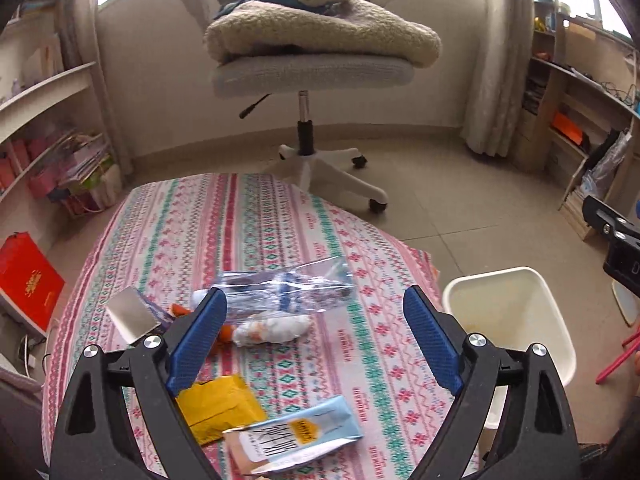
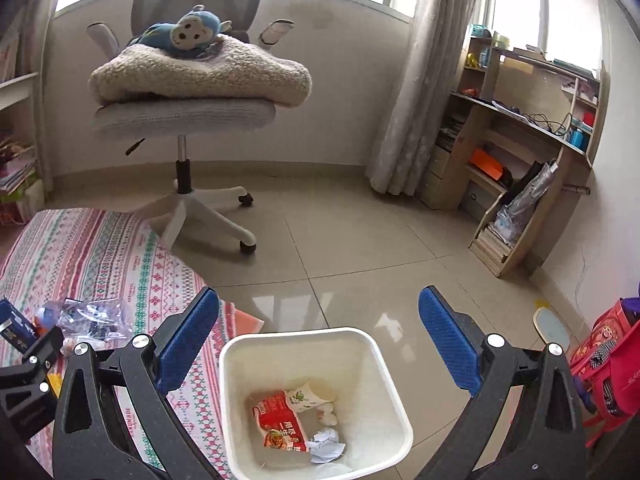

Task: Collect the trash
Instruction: 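Grasp the empty white box with the left gripper and lift it, then grasp the yellow wrapper with the right gripper and lift it while the left gripper holds the box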

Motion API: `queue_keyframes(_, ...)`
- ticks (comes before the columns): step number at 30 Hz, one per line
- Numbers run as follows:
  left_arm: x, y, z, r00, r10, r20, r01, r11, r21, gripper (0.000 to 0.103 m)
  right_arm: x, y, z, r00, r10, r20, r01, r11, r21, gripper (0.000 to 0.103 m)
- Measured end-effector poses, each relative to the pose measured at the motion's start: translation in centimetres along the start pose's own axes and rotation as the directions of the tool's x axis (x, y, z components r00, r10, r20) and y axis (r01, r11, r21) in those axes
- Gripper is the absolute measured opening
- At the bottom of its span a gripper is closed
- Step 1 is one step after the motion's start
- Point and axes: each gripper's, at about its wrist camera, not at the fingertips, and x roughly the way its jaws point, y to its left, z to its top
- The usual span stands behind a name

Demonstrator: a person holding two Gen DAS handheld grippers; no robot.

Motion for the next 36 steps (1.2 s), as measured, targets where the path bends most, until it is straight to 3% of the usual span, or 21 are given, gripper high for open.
queue_keyframes(4, 0.8, 3.9, -0.3, 0.991, 0.131, 0.001, -0.131, 0.989, -0.062, 0.091, -0.2, 3.5, 0.3, 0.999, 0.049, -0.005, -0.049, 0.998, -0.048, 0.096)
queue_keyframes(8, 2.3, 8.2, -0.7, 0.963, 0.267, -0.023, -0.268, 0.952, -0.149, 0.092, -0.4, 6.9, 0.4, 0.996, 0.092, -0.016, -0.093, 0.992, -0.091, 0.096)
queue_keyframes(10, 3.4, 10.6, -1.0, 0.956, 0.286, -0.071, -0.295, 0.931, -0.216, 0.092, -0.3, 8.4, 0.3, 0.994, 0.11, -0.027, -0.113, 0.987, -0.113, 0.096)
queue_keyframes(15, 6.9, 15.1, -1.3, 0.961, 0.169, -0.22, -0.244, 0.892, -0.381, 0.092, 0.3, 11.9, -0.2, 0.989, 0.136, -0.064, -0.146, 0.971, -0.191, 0.096)
queue_keyframes(20, 10.0, 17.3, -2.3, 0.942, 0.038, -0.332, -0.195, 0.87, -0.453, 0.092, 0.9, 15.0, -1.7, 0.974, 0.188, -0.128, -0.219, 0.926, -0.307, 0.096)
queue_keyframes(21, 10.1, 17.6, -2.7, 0.941, 0.005, -0.339, -0.174, 0.866, -0.469, 0.085, 1.0, 15.5, -2.1, 0.972, 0.19, -0.14, -0.226, 0.918, -0.325, 0.096)
queue_keyframes(22, 10.2, 18.0, -3.0, 0.938, -0.027, -0.345, -0.15, 0.867, -0.476, 0.069, 1.3, 16.1, -2.4, 0.968, 0.194, -0.156, -0.237, 0.91, -0.339, 0.096)
queue_keyframes(26, 9.5, 19.2, -3.8, 0.929, -0.121, -0.349, -0.068, 0.873, -0.483, 0.041, 2.3, 18.1, -3.2, 0.939, 0.239, -0.247, -0.315, 0.886, -0.339, 0.096)
queue_keyframes(31, 6.4, 21.5, -4.0, 0.94, -0.123, -0.319, -0.038, 0.89, -0.454, 0.04, 1.5, 22.9, -4.9, 0.881, 0.35, -0.319, -0.461, 0.787, -0.411, 0.096)
queue_keyframes(34, 3.9, 23.2, -3.5, 0.954, -0.085, -0.288, -0.045, 0.908, -0.417, 0.04, 0.1, 26.4, -6.7, 0.839, 0.404, -0.364, -0.542, 0.672, -0.505, 0.096)
queue_keyframes(36, 1.9, 24.3, -3.1, 0.964, -0.058, -0.261, -0.052, 0.917, -0.395, 0.04, -0.8, 28.8, -8.2, 0.815, 0.423, -0.397, -0.58, 0.574, -0.578, 0.096)
